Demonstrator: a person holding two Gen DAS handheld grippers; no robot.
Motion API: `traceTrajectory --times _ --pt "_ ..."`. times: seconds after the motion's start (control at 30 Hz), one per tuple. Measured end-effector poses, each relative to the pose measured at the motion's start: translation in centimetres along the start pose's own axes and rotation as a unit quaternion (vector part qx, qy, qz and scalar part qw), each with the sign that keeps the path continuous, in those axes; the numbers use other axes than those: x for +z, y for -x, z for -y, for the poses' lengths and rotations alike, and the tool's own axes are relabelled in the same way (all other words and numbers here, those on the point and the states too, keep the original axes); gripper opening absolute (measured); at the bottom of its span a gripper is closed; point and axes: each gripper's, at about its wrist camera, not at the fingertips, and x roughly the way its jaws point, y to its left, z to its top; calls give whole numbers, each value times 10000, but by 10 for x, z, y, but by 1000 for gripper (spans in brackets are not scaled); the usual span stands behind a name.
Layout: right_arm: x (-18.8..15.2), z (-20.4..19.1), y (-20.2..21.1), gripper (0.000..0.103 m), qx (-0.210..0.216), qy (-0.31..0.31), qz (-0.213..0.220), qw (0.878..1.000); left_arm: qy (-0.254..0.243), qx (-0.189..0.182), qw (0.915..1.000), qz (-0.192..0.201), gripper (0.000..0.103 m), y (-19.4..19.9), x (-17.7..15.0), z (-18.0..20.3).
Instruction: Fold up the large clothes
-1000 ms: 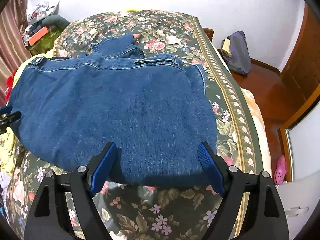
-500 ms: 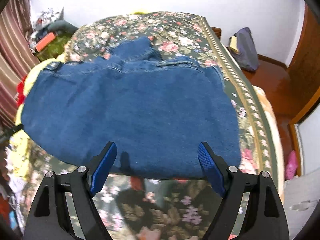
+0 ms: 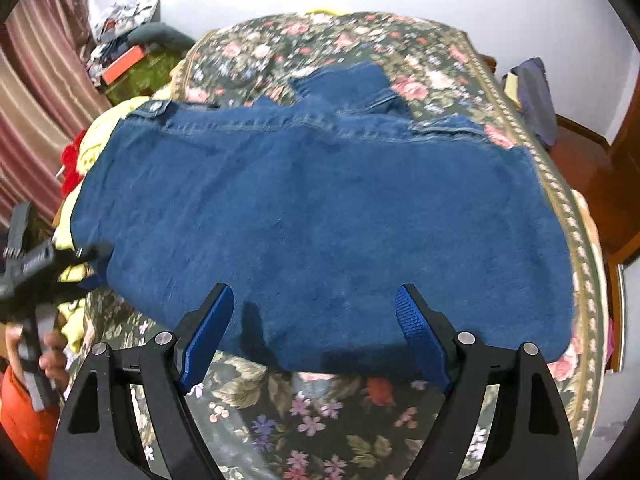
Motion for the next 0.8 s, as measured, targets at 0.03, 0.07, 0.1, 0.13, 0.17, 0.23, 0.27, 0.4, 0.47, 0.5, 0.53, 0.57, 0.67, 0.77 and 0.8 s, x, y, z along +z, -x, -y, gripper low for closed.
traceTrajectory --times 0.03,0.07,0.1,0.13,0.17,0.23,0.27,0.4,0.47,0.5,0.53,0.57,0.67,0.77,0.8 --pt "-1 -1 -1 81 -15 14 -22 10000 73 -95 9999 -17 80 -6 3 0" --pt "-2 -1 -2 81 -53 34 -33 10000 124 -193 9997 -35 75 -12 5 0" --pt "-2 -2 -1 81 -82 52 -42 9999 159 -203 9997 -13 73 -14 6 0" --pt "-2 -2 0 81 -99 67 -48 9999 175 -172 9997 72 73 -15 7 2" --pt "-3 -1 1 81 -98 67 -49 9999 109 -86 9997 199 70 -13 7 6" --pt "-3 0 4 81 -116 45 -54 9999 14 43 9989 461 65 -6 3 13" --pt "-3 1 6 81 -140 33 -56 9999 17 92 9981 616 60 -2 0 16" --pt "-4 4 14 81 -217 6 -15 9998 86 -11 9957 925 38 16 -5 22" --pt "-3 5 20 81 -254 15 14 9997 -291 125 9931 1131 33 28 -9 39" --pt "-2 5 21 81 -276 27 21 9996 -585 236 9902 1246 30 35 -11 48" --pt "-2 5 24 81 -298 29 47 9995 -858 332 9864 1365 29 41 -13 59" --pt "-2 5 27 81 -289 9 68 9996 -1133 376 9817 1486 28 47 -14 71" --pt "-1 4 32 81 -193 -57 111 9997 -1700 422 9690 1740 26 65 -18 103" --pt "5 -3 34 81 -163 -18 153 9997 -2073 318 9566 2022 25 91 -22 132" --pt "8 -6 35 81 -150 12 177 9997 -2189 319 9524 2097 24 99 -21 138"
